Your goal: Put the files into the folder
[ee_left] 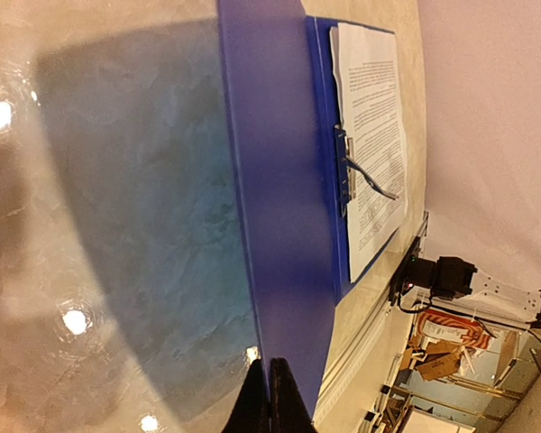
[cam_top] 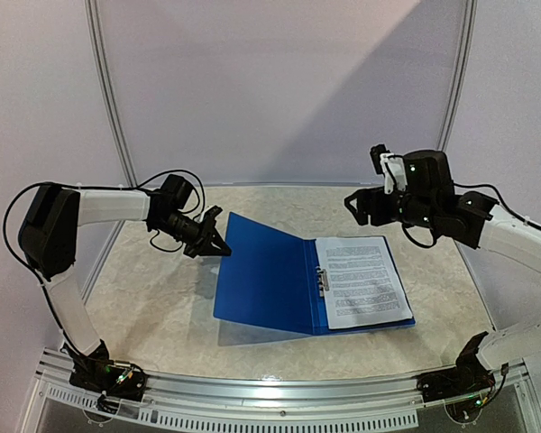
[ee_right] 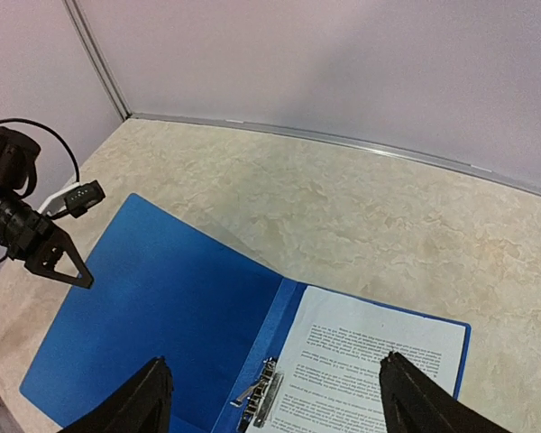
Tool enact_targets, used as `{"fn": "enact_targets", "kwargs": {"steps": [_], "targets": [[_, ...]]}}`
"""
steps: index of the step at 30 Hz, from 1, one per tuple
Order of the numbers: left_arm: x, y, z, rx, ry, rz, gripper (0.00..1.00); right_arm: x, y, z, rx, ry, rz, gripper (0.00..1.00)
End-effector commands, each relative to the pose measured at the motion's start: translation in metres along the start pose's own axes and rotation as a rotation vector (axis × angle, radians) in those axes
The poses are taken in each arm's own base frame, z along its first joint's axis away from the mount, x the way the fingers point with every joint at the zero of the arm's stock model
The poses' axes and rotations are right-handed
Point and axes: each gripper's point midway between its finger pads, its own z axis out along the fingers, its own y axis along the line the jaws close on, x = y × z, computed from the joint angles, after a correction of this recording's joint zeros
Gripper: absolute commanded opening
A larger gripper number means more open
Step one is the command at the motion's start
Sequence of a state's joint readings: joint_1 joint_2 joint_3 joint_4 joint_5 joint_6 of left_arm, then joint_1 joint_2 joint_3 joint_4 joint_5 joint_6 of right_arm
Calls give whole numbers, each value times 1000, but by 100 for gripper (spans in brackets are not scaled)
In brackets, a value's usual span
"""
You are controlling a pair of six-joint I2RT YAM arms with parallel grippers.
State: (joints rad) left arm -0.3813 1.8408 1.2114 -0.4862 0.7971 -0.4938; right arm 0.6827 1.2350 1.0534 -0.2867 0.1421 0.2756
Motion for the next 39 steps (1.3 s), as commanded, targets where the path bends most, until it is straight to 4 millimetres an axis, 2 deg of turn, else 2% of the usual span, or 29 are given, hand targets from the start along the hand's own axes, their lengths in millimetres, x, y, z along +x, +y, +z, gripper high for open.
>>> {"fn": "enact_targets", "kwargs": {"steps": [1,3,4,5,7,11,13,15,16,19,22,26,29,34,39], "targets": [[-5,3,2,-12,-7,13,0,12,5,10,12,136,122,77],[-5,3,2,-10,-7,11,0,37,9,25,12,269,166,76],[-5,2,2,-8,-6,9,0,54,9,32,28,344,204,71],[-5,2,2,-6,-6,8,0,63,11,36,34,389,228,64],[-4,1,2,-3,-5,8,0,87,15,50,36,481,305,56],[-4,-1,1,8,-10,5,0,112,27,62,-2,561,408,51],[-4,-1,2,9,-8,4,0,120,46,67,-90,596,396,52],[-4,0,2,9,-5,0,0,122,69,65,-177,610,259,57],[-4,0,3,9,-3,-2,0,126,72,65,-174,626,155,59],[-3,1,5,11,1,-7,0,138,54,69,-114,643,-93,61],[-4,0,3,13,-4,-1,0,148,60,70,-228,615,-271,63],[-4,0,3,9,-6,2,0,157,58,71,-339,529,-587,64],[-3,0,2,5,-6,7,0,171,60,69,-449,475,-837,63],[-3,-1,0,1,-10,15,0,162,59,74,-463,320,-1085,52],[-3,-4,-2,5,-15,22,0,162,52,76,-445,303,-1192,50]]}}
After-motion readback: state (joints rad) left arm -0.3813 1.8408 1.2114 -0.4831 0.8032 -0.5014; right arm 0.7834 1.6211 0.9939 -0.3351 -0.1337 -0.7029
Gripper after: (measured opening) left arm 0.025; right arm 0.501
